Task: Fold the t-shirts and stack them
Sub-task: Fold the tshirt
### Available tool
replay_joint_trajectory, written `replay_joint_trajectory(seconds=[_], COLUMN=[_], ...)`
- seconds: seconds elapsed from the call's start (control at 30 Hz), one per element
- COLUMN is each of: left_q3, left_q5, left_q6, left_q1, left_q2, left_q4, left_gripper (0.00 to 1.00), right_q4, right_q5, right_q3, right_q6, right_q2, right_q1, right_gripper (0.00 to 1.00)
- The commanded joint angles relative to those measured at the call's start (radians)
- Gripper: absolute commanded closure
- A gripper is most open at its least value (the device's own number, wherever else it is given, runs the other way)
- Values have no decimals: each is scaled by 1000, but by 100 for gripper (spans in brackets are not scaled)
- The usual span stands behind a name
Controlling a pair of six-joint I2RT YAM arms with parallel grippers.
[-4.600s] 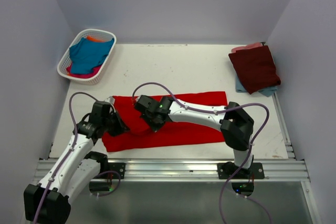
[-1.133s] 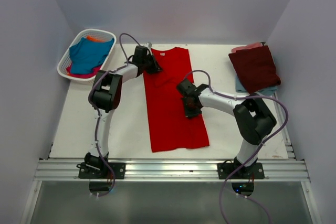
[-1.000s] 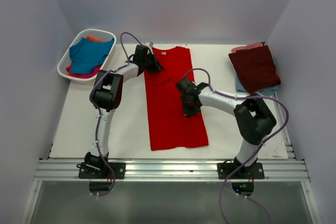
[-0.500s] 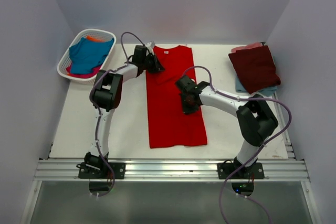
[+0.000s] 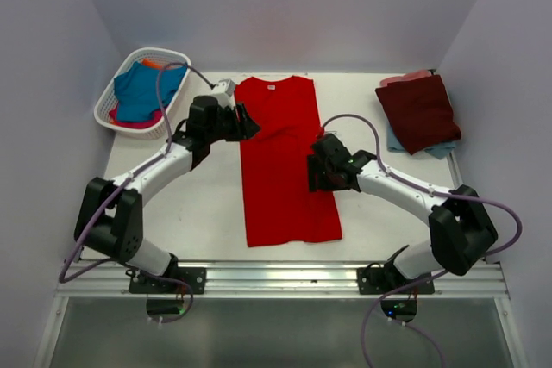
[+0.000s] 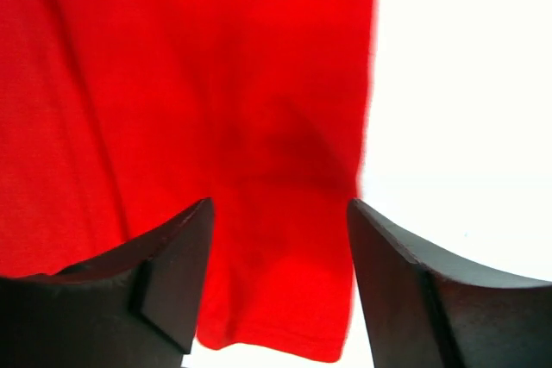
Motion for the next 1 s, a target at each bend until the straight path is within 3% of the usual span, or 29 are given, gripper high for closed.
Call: replay_joint_trajectory(seconds=[0.0,0.13,0.33,0.6,0.73,0.97], left_q3=[-169,-420,-591,-758,-761,-801], left_q5=[-99,-25,85,139,99,70], left_q6=[-11,-84,-195,-335,-342,-390], left_q1=[-55,-107,-173,-268,-308,-362], left_q2=[-86,-288,-477,-546,-569,-543], left_q4=[-120,-119,-114,-103,-203,-229], left_gripper=[46,46,46,46,46,46], right_q4=[40,136,149,148,148,108], right_q5=[5,-196,-344,-466,-489,-497], right_q3=[-67,-199,-270,-431,-498,-546], right_q6=[12,12,32,147,184,210], right_q2=[-59,-142,-227,-364,-410,-450], right_q1=[-81,-178,-196,-199,-201,-199], right_gripper=[32,29,30,34,36,40])
